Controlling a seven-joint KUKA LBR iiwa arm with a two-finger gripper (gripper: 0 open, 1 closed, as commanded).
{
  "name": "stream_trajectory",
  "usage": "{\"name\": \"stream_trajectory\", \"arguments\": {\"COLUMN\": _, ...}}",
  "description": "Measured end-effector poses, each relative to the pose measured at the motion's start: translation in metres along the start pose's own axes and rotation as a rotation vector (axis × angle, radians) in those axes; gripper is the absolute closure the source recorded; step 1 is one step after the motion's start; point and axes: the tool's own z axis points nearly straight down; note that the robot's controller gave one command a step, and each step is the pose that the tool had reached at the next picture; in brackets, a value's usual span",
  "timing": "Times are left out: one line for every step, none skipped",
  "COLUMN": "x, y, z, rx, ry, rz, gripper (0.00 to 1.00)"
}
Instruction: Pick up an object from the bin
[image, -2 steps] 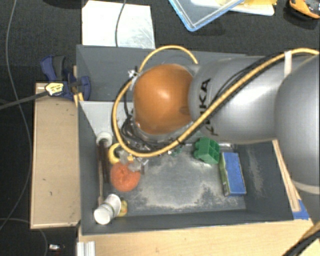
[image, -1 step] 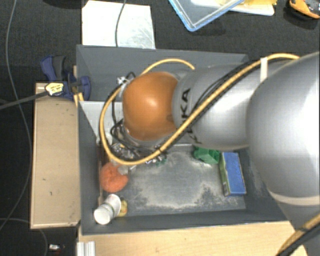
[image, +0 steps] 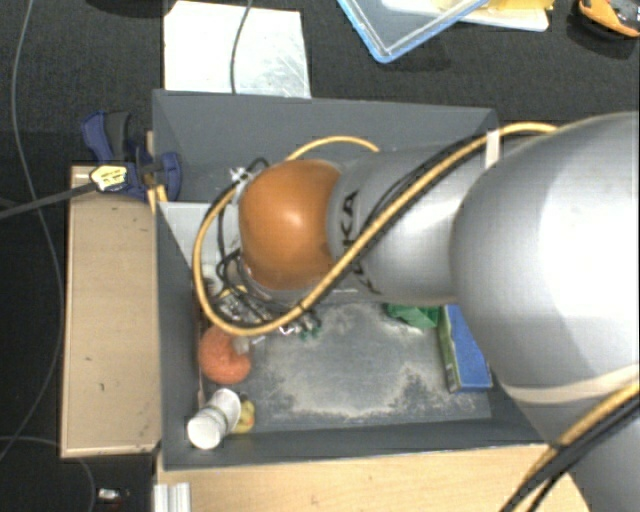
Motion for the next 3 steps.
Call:
{"name": "stream_trajectory", "arguments": {"x": 0.002, "y": -0.002, "z": 0.014, "rx": 0.007, "ry": 0.002, "rz": 0.076, "gripper": 1.00}}
{"name": "stream_trajectory", "arguments": {"x": -0.010, "y": -0.005, "z": 0.023, "rx": 0.014, "ry": 0.001, "rz": -0.162, "gripper": 1.00}}
{"name": "stream_trajectory", "arguments": {"x": -0.009, "y": -0.004, "z": -0.001, "rx": 0.007, "ry": 0.007, "rz": -0.282, "gripper": 1.00}}
